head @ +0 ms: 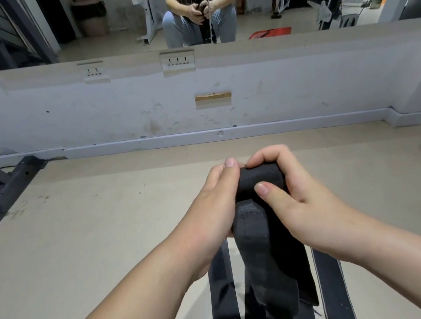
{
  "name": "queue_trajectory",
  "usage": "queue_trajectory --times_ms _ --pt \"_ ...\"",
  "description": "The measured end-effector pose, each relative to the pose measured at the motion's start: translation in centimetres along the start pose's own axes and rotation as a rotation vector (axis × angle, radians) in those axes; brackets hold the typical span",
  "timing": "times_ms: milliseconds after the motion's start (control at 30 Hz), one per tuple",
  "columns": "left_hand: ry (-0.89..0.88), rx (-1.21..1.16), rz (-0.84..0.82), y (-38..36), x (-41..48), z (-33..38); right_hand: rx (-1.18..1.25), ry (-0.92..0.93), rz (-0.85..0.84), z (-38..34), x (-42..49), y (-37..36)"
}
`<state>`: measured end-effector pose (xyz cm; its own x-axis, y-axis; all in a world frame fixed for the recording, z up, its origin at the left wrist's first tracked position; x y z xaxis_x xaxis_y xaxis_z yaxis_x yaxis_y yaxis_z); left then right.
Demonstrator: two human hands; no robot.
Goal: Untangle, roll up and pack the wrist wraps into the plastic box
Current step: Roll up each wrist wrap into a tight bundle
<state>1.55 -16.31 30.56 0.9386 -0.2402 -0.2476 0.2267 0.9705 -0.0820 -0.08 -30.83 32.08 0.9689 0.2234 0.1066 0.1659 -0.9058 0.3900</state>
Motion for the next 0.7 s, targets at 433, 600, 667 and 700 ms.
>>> queue_trajectory --times_ms 433,600,667,700 --pt "-0.197 -0.033 0.089 -0.4 -0.6 0.6 0.544 -0.293 -0.017 0.5 0.7 -0.8" --pt "-0.236 0.094 0.093 -1.0 -1.4 0.5 0.531 -0.409 -0.035 1.1 0.4 -1.2" --pt "-0.250 0.127 0.085 -1.2 -1.4 0.2 0.586 -0.471 -0.086 1.3 0.2 -1.5" --pt "-0.255 0.134 0.070 -1.4 -1.4 0.1 0.592 -0.473 -0.082 1.4 0.2 -1.4"
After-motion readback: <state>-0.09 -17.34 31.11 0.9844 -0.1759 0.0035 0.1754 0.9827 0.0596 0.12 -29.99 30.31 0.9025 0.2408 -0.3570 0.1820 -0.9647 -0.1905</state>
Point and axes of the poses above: each hand's wrist, its own x-axis towards the middle knuckle, its own y-axis out of the back of the hand, z = x × y, the point moved 4 cm from there along x, towards the middle knuckle, and after that the axes turned 4 degrees about -x, right-handed, at the moved point
